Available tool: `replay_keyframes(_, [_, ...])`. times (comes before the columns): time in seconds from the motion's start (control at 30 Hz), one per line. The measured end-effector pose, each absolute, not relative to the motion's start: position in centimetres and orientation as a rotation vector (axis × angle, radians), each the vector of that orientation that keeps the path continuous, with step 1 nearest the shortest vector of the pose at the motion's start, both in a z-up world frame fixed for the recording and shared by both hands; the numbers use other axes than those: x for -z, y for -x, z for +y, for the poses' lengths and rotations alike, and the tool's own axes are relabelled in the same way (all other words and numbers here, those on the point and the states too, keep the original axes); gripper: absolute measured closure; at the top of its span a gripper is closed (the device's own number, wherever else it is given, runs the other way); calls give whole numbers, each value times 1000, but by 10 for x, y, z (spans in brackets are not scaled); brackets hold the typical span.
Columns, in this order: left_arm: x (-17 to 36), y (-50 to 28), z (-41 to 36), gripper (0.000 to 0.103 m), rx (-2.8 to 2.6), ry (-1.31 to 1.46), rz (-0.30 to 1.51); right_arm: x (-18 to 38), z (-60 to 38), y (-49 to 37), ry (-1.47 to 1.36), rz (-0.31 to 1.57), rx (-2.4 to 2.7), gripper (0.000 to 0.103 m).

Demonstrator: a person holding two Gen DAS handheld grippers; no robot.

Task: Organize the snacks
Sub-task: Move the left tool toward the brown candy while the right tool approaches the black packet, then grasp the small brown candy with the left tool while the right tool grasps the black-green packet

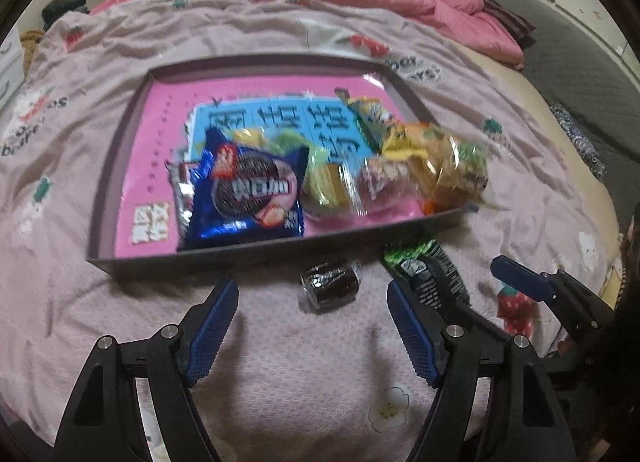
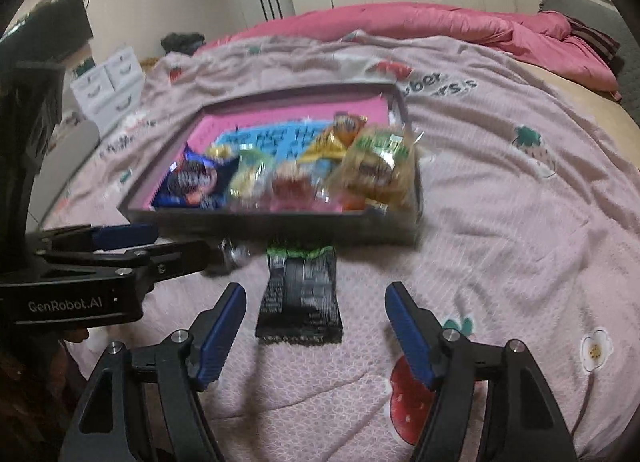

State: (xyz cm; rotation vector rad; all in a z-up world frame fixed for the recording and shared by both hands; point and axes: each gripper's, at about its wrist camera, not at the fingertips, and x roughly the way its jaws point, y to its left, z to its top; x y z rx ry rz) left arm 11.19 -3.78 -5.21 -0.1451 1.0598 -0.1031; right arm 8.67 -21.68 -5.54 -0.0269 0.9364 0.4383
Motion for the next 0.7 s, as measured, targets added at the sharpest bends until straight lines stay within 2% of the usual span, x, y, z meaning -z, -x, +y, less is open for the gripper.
replay_keyframes(0.3, [77,-124,-39,25,110,170,1126,81,-196,-98,113,961,-448,32])
replay_keyframes(0.33, [78,-126,-38,25,113,176,1124,82,-194,-99,135,956,-453,34])
replay_keyframes(0.37, [79,-127,-38,25,114,179,1122,84,-191,-99,163,946,-456,44])
replay_keyframes(0.43, [80,-128,-38,25,121,189,1114,85,-189,-99,187,942,-478,56])
replay_keyframes(0.5, [81,-129,-38,25,119,192,1110,85,-188,-98,216,944,-478,58])
replay_keyframes(0.67, [84,-129,-44,43,94,142,1111,79,-196,-95,202,964,-490,60])
replay_keyframes(0.7, [84,-128,-44,50,100,142,1110,77,-199,-95,190,968,-488,60])
